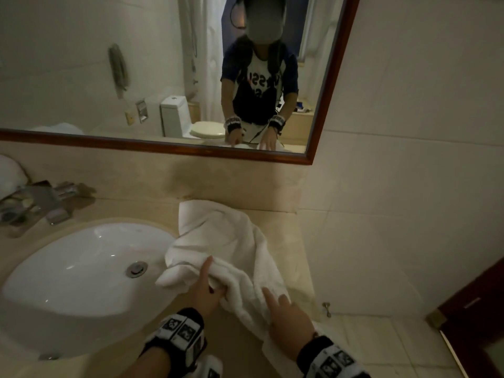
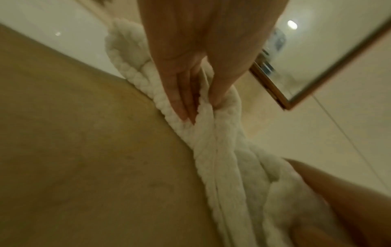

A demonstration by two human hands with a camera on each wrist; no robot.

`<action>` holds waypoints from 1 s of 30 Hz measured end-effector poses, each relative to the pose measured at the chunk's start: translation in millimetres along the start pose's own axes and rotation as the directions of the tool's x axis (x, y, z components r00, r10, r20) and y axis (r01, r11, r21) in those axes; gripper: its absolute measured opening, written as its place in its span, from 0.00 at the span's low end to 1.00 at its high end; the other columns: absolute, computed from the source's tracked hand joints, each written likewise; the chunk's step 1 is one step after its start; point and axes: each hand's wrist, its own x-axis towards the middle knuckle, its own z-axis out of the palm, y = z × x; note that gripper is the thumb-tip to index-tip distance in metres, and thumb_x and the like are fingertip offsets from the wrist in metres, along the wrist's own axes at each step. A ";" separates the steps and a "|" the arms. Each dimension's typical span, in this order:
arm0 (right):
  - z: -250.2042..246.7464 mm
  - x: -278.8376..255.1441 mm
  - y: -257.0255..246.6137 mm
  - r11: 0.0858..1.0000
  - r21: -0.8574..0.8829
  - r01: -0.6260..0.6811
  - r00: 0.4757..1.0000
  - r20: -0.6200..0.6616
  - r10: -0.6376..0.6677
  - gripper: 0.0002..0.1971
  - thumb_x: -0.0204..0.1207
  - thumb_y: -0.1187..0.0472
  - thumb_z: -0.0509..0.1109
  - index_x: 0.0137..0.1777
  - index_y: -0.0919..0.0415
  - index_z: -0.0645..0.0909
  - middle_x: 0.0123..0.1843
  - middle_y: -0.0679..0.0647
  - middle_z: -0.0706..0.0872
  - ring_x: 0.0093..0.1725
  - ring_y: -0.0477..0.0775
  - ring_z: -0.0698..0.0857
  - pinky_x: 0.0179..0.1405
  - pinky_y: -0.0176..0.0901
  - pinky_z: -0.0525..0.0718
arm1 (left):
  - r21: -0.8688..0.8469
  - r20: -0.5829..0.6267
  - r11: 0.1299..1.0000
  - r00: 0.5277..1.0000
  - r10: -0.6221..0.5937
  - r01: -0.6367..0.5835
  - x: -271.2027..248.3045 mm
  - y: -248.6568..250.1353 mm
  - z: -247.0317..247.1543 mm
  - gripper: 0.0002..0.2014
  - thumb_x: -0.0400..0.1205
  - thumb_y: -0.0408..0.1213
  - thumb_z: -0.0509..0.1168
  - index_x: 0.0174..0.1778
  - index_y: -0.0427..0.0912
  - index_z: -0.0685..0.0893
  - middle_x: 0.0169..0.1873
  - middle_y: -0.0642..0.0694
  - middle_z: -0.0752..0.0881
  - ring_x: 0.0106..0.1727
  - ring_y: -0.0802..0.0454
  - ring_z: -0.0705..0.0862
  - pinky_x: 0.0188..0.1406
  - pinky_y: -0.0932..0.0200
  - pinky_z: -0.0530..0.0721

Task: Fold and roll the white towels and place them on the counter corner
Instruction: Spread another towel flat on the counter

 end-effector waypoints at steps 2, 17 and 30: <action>-20.1 1.7 12.2 0.979 0.188 0.078 0.992 -0.116 -0.056 0.27 0.84 0.62 0.53 0.82 0.54 0.52 0.74 0.55 0.72 0.70 0.54 0.75 0.67 0.40 0.71 | -0.088 -0.024 0.996 0.999 0.027 -0.029 2.9 17.1 -15.3 0.31 0.82 0.35 0.62 0.80 0.50 0.57 0.67 0.35 0.78 0.62 0.39 0.81 0.61 0.48 0.81; -47.7 -14.0 38.4 0.965 0.215 0.148 0.976 0.123 -0.177 0.44 0.68 0.31 0.60 0.81 0.46 0.52 0.80 0.44 0.58 0.81 0.48 0.59 0.77 0.36 0.57 | 0.445 0.308 0.874 0.950 0.056 -0.196 5.7 -29.7 -73.3 0.52 0.70 0.56 0.71 0.80 0.57 0.39 0.81 0.41 0.54 0.82 0.41 0.55 0.80 0.49 0.59; -25.3 -6.4 -4.5 0.984 -0.158 0.079 0.945 0.327 -0.023 0.24 0.80 0.66 0.56 0.75 0.49 0.71 0.80 0.56 0.66 0.78 0.58 0.67 0.77 0.49 0.67 | 0.501 0.560 0.850 0.810 -0.173 -0.165 -28.2 -62.3 -127.2 0.11 0.83 0.44 0.60 0.60 0.55 0.83 0.30 0.59 0.88 0.34 0.66 0.87 0.39 0.74 0.80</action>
